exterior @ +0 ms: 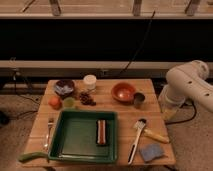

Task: Place apple in plastic cup

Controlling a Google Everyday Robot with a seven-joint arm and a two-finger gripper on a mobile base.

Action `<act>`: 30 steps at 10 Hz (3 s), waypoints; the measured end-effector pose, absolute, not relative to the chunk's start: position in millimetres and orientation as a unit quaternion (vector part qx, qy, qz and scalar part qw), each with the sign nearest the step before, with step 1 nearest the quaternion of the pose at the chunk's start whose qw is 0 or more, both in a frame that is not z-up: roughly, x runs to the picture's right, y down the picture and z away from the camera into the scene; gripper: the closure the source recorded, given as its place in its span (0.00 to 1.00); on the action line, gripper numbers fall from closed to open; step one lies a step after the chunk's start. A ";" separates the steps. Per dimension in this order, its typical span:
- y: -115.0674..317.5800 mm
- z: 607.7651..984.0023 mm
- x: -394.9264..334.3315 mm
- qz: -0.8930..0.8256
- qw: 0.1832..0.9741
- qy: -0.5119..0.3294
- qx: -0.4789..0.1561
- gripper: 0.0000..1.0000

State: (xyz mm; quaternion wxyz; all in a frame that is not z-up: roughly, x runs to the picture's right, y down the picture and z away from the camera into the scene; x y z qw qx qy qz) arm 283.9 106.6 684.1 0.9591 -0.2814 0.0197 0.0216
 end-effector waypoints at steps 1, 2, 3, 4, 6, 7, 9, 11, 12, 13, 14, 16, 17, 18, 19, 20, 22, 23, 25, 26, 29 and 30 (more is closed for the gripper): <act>106.6 684.1 283.9 0.022 0.959 0.020 -0.281 0.35; 106.6 684.1 283.9 0.022 0.959 0.020 -0.281 0.35; 106.6 684.1 283.9 0.022 0.959 0.020 -0.281 0.35; 106.6 684.1 283.9 0.022 0.959 0.020 -0.281 0.35; 106.6 684.1 283.8 0.022 0.959 0.020 -0.281 0.35; 106.6 684.1 283.8 0.022 0.959 0.020 -0.281 0.35; 106.6 684.1 283.9 0.022 0.959 0.020 -0.281 0.35; 106.6 684.1 283.9 0.022 0.959 0.020 -0.281 0.35; 106.6 684.1 283.9 0.022 0.959 0.020 -0.281 0.35; 106.6 684.1 283.8 0.022 0.959 0.020 -0.281 0.35; 106.6 684.1 283.9 0.022 0.959 0.020 -0.281 0.35; 106.6 684.1 283.9 0.022 0.959 0.020 -0.281 0.35; 106.6 684.1 283.9 0.022 0.959 0.020 -0.281 0.35; 106.6 684.1 283.9 0.022 0.959 0.020 -0.281 0.35; 106.6 684.1 283.8 0.022 0.959 0.020 -0.281 0.35; 106.6 684.1 283.9 0.022 0.959 0.020 -0.281 0.35; 104.5 686.0 284.2 0.019 0.958 0.014 -0.284 0.35; 100.8 690.6 280.8 0.021 0.958 -0.002 -0.285 0.35; 94.8 702.3 254.5 0.017 0.956 -0.041 -0.289 0.35; 92.9 708.9 234.6 0.013 0.954 -0.060 -0.292 0.35; 91.3 732.0 156.2 0.000 0.947 -0.114 -0.301 0.35; 92.2 740.4 126.7 -0.004 0.944 -0.132 -0.302 0.35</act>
